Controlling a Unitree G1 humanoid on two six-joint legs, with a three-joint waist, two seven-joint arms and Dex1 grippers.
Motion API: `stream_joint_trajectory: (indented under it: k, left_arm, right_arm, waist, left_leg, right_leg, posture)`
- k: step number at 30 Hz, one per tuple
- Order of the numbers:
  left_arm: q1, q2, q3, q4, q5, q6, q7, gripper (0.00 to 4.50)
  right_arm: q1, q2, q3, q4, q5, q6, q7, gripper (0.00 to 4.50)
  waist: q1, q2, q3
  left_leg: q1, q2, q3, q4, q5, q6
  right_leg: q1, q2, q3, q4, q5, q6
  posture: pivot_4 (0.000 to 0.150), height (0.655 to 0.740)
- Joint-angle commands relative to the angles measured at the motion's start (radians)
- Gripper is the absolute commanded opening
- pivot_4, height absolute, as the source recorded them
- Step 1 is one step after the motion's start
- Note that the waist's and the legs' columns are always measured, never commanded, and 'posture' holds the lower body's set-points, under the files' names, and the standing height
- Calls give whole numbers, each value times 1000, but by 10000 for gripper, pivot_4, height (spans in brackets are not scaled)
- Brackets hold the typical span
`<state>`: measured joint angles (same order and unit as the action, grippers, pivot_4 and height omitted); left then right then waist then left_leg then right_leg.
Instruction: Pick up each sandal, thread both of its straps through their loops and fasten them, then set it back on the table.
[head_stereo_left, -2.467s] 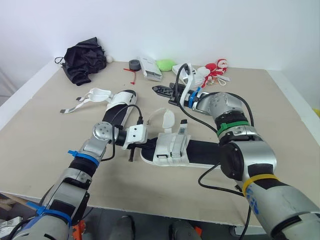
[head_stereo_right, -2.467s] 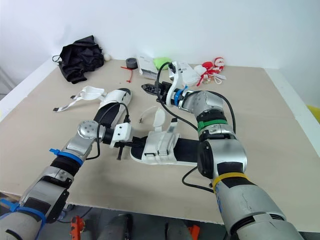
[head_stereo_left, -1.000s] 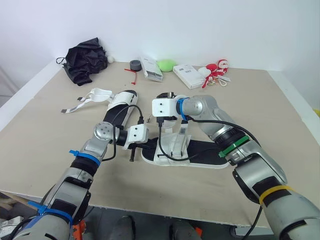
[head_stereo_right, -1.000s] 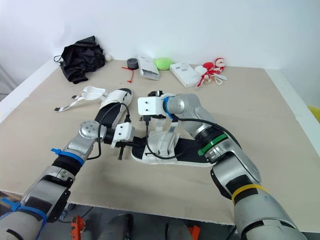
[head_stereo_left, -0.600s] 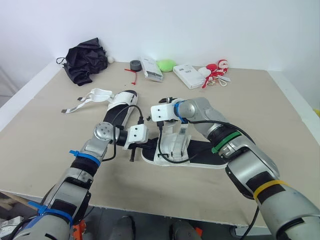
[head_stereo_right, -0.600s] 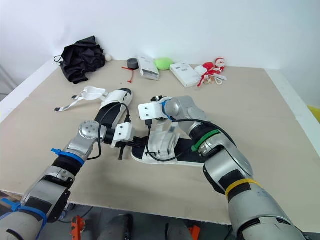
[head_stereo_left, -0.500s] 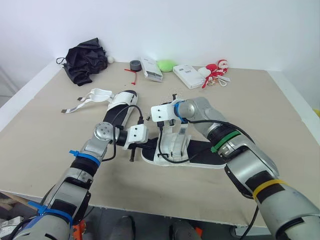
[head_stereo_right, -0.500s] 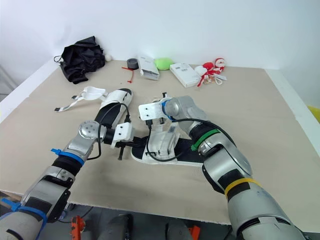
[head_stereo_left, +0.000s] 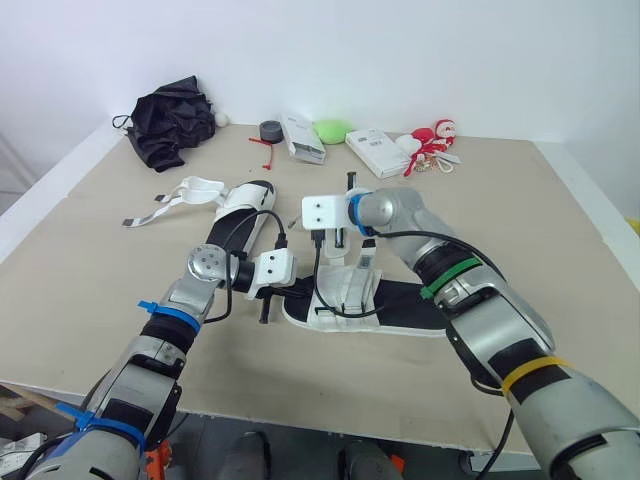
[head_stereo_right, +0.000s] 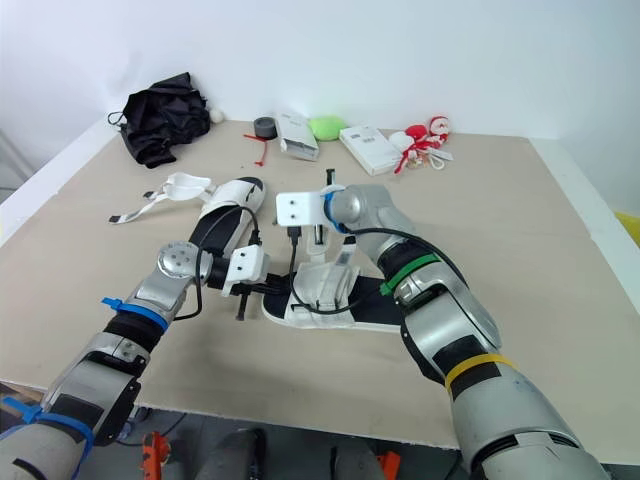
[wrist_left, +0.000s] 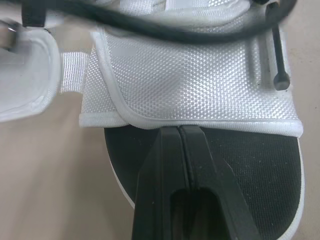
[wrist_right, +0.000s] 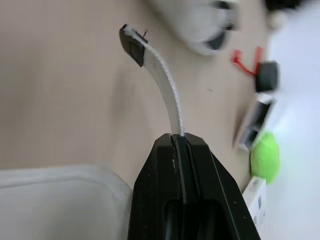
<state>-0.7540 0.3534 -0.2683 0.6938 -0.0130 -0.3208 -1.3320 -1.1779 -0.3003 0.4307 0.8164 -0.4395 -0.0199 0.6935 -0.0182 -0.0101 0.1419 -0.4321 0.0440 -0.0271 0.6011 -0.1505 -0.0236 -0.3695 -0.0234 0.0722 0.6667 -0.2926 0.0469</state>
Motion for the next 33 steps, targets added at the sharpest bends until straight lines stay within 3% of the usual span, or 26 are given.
stream_joint_trajectory:
  k: [1,7,10,18,25,33]
  left_arm:
    - [75,-7,-89,72,76,41,-22,0]
    - [75,-11,-92,75,73,42,-26,0]
    - [66,-17,-93,85,72,41,-29,0]
    - [58,-18,-89,96,68,41,-34,0]
    - [55,-11,-86,98,65,44,-42,0]
    - [50,1,-85,100,64,44,-49,0]
  right_arm:
    - [44,-29,-145,-176,161,89,82,596]
    - [208,-68,-281,-528,379,271,204,596]
    - [336,-68,-382,-787,608,401,286,596]
    - [482,-80,-449,-1084,882,529,316,596]
    - [537,-78,-321,-1130,727,259,281,596]
    - [588,-156,-245,-1059,575,-154,331,596]
  waist:
    - [0,0,0]
    - [-1,0,0]
    - [2,0,0]
    - [2,0,0]
    - [1,0,0]
    - [0,-1,1]
  left_leg:
    - [0,0,0,0,0,0]
    - [0,0,-1,0,0,0]
    - [0,0,-2,0,0,0]
    - [-1,-1,-1,1,0,-1]
    - [-3,-1,-1,0,0,-1]
    - [-4,-1,-1,0,0,-1]
  right_leg:
    - [0,0,0,0,0,0]
    - [1,0,0,0,0,1]
    - [1,0,-1,0,-1,1]
    - [1,-1,0,-1,-3,5]
    - [-1,0,-1,-1,-3,6]
    - [-2,0,-1,-1,-4,6]
  posture:
    - [1500,7322]
    - [1500,7322]
    - [1500,7322]
    - [1500,7322]
    - [1500,7322]
    - [1500,7322]
